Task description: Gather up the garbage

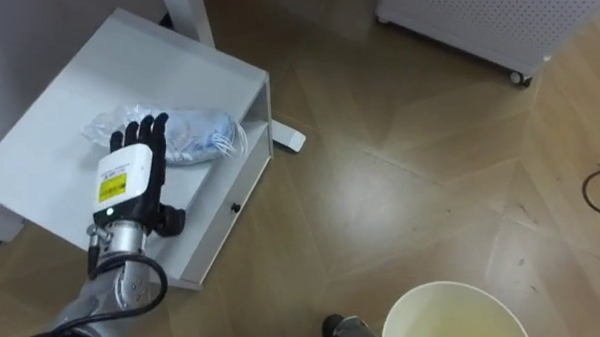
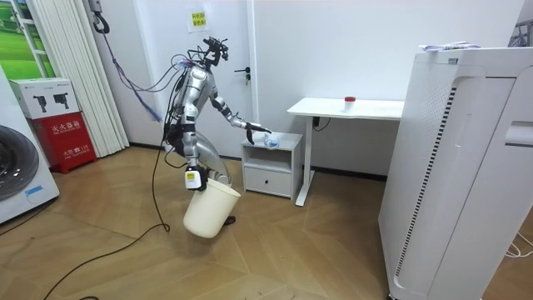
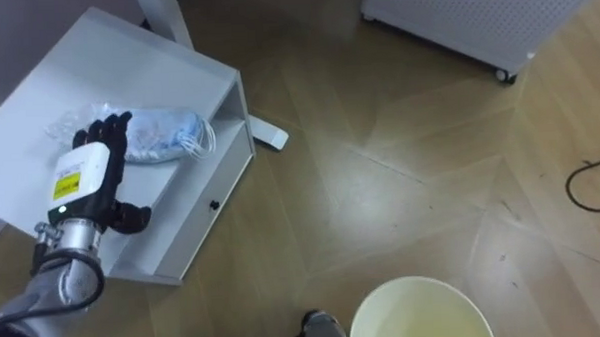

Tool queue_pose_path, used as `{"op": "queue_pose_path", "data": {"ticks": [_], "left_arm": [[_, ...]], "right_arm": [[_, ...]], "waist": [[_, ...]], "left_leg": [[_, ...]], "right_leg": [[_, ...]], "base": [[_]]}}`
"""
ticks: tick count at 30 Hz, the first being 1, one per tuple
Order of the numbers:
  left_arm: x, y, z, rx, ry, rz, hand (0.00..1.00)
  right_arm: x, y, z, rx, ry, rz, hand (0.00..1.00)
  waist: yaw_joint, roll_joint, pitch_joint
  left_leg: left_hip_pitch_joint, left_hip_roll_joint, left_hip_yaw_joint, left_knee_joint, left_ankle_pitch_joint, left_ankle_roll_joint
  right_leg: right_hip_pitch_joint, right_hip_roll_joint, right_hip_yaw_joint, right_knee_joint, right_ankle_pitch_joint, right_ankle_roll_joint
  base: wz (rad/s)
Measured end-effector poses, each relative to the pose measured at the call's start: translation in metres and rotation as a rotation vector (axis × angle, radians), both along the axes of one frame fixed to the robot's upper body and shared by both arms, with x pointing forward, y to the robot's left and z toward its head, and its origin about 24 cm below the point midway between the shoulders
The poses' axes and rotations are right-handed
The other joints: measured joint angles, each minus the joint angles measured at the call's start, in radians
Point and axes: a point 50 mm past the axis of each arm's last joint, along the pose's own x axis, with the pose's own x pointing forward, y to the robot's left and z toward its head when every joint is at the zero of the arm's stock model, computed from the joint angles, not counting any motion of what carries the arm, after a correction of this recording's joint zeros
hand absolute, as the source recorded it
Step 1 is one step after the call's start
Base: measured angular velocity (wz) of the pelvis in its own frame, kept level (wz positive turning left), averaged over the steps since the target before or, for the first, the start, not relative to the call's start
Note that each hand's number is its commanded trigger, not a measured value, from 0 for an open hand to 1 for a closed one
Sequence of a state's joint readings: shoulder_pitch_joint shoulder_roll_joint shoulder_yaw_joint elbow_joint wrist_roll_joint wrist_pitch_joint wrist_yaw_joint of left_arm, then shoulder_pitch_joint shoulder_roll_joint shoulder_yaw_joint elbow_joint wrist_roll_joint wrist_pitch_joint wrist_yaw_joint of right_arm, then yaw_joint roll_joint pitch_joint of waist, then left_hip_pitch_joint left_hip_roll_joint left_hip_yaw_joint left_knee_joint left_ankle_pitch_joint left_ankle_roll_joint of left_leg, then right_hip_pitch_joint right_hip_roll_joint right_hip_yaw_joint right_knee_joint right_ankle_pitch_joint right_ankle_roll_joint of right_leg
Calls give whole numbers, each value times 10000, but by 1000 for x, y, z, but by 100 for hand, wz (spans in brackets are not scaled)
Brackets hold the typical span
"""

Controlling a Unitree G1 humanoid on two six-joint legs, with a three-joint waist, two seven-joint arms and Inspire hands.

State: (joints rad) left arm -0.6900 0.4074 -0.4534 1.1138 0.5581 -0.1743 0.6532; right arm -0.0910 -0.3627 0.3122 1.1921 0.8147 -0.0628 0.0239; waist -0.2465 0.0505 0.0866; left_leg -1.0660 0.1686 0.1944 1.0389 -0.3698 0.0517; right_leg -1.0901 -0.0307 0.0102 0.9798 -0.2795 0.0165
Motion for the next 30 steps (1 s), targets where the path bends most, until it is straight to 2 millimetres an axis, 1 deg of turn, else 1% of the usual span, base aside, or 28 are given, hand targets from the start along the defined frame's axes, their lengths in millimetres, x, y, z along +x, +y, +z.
{"op": "queue_pose_path", "data": {"ticks": [2, 3, 7, 8, 9, 11, 14, 17, 22, 24, 27, 30], "left_arm": [[3, 1, 6, 351, -278, -85, 0], [3, 2, 9, 586, -334, -137, 0], [5, 3, 13, 1088, -471, -262, 0], [5, 5, 14, 1357, -497, -314, 0], [6, 7, 18, 1520, -614, -335, 0], [9, 8, 24, 1652, -774, -363, 0], [10, 9, 25, 1770, -737, -264, 0], [11, 11, 29, 1898, -825, -183, 0], [10, 16, 26, 2157, -609, -56, 0], [10, 16, 27, 2278, -538, -50, 0], [14, 16, 32, 2406, -477, -124, 0], [16, 16, 36, 2423, -370, -164, 0]], "right_arm": [[-4, 0, 0, 12, -35, 65, 100], [-6, 1, -1, -36, 24, 184, 100], [-10, 2, -2, -107, 229, 433, 100], [-10, 2, -2, -76, 284, 472, 100], [-10, 2, -2, -98, 288, 594, 100], [-9, 1, -1, -150, 365, 797, 100], [-7, -1, 1, -177, 345, 889, 100], [-8, 0, 1, -68, 355, 971, 100], [-10, 2, -1, 90, 522, 1075, 100], [-11, 3, -1, 125, 599, 1311, 100], [-11, 4, -2, 213, 674, 1414, 100], [-11, 4, -2, 207, 674, 1451, 100]], "waist": [[-2, 10, -10], [-3, 30, -33], [-77, 27, -51], [-133, 21, -65], [-146, 11, -98], [-145, 2, -115], [-231, -4, -119], [-281, -6, -128], [-355, -10, -124], [-439, -8, -125], [-442, -6, -127], [-440, -5, -127]], "left_leg": [[-196, -52, -22, 120, -17, -28], [-317, -48, -50, 225, -23, -18], [-528, -55, -55, 450, -51, 22], [-623, -40, -57, 527, -60, 32], [-765, -39, -68, 591, -60, 31], [-947, -35, -79, 697, -59, 28], [-1047, -38, -84, 756, -58, 24], [-1233, -46, -168, 780, -49, 7], [-1309, -43, -353, 941, -47, -3], [-1366, -7, -424, 986, -48, -5], [-1506, 115, -502, 1114, -49, -6], [-1594, 111, -490, 1128, -49, -6]], "right_leg": [[-185, -44, 15, 159, -4, 24], [-295, -38, 13, 236, 0, 33], [-506, -40, 56, 459, 7, 72], [-612, -36, 61, 522, -4, 92], [-758, -34, 60, 568, -8, 118], [-950, -30, 66, 654, -3, 115], [-1053, -17, 93, 694, 60, 122], [-1192, 21, 70, 692, 110, 119], [-1193, 63, -10, 799, 126, 96], [-1193, 61, -66, 811, 126, 94], [-1230, 78, -209, 808, 143, 67], [-1319, 50, -211, 809, 146, 63]], "base": [[6], [0], [0], [-5], [-7], [-8], [-1], [5], [0], [4], [0], [0]]}}
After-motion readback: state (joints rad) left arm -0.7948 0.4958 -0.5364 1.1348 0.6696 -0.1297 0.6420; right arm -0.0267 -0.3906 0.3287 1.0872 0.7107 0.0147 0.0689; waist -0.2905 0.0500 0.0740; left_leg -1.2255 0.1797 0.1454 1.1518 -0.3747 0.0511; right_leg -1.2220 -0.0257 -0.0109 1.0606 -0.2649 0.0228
